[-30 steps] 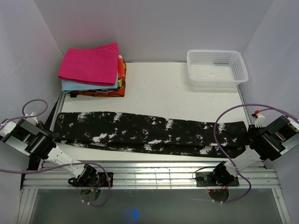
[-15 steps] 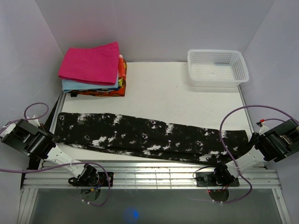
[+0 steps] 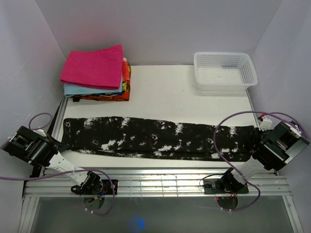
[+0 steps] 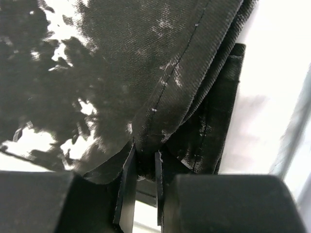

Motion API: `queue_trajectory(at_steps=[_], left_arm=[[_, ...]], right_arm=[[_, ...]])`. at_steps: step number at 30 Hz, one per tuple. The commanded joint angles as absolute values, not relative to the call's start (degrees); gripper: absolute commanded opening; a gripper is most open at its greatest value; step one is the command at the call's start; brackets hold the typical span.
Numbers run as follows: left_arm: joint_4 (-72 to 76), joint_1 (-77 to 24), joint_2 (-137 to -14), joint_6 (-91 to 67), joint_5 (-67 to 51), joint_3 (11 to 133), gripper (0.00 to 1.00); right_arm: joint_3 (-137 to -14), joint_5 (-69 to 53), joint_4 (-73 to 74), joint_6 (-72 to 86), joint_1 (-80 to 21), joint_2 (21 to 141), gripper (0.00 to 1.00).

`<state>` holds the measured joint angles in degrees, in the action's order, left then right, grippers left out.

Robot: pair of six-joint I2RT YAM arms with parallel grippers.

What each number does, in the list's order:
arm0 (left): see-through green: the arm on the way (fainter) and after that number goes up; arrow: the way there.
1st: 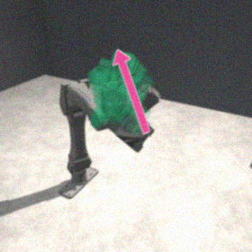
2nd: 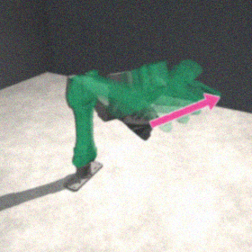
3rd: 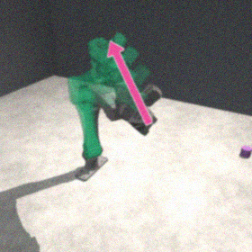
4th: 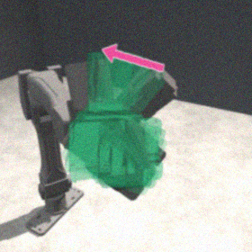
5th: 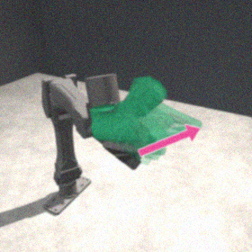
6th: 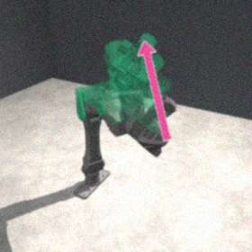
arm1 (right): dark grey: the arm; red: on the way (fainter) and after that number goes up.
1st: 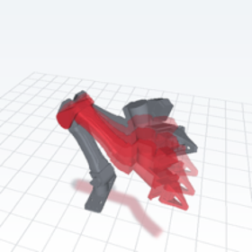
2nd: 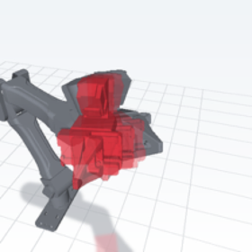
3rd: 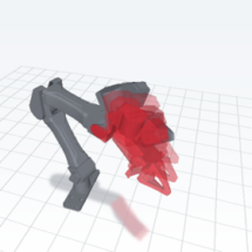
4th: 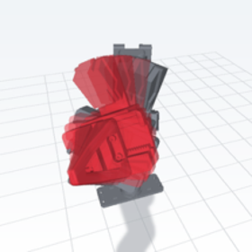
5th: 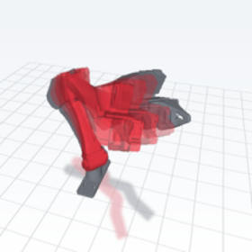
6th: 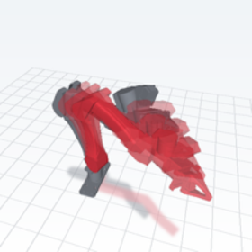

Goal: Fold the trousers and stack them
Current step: Fold the trousers

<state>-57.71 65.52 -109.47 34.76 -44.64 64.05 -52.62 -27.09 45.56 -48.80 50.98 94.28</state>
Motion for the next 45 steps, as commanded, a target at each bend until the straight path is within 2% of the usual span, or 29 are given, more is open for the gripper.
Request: queue_trajectory(at_steps=[1,8,17,26,30,35,43,44,45], left_arm=[[-53.98,65.57,-106.97,31.73,-44.04,61.27,0.00],[-48.61,63.82,-100.82,27.60,-41.40,58.88,0.00],[-48.95,58.98,-90.89,30.23,-39.90,67.05,0.00],[-55.54,58.54,-95.71,28.30,-42.19,82.42,0.00],[-57.66,59.41,-96.86,29.71,-42.45,84.20,0.00],[-58.01,59.94,-97.29,33.74,-41.23,80.17,0.00],[-51.24,60.29,-99.58,37.97,-32.88,66.72,0.00],[-50.89,60.29,-100.71,38.49,-32.18,66.27,0.03],[-50.02,60.38,-101.07,38.41,-31.56,66.01,0.08]], right_arm=[[-50.80,-24.80,29.81,-41.15,47.03,92.46,0.08],[-55.27,-23.11,26.45,-35.61,37.81,94.83,0.08],[-66.79,-23.03,34.36,-40.42,36.03,90.62,0.08],[-72.07,-20.66,41.57,-46.31,36.65,85.52,0.08],[-70.41,-19.07,43.06,-49.04,39.45,85.26,0.08],[-64.10,-18.81,42.54,-53.51,43.50,86.13,0.08],[-54.23,-13.81,31.38,-53.00,43.50,94.74,0.08],[-54.23,-13.62,31.38,-52.91,43.68,95.36,0.08],[-54.32,-13.45,31.46,-52.82,43.68,95.88,0.15]])
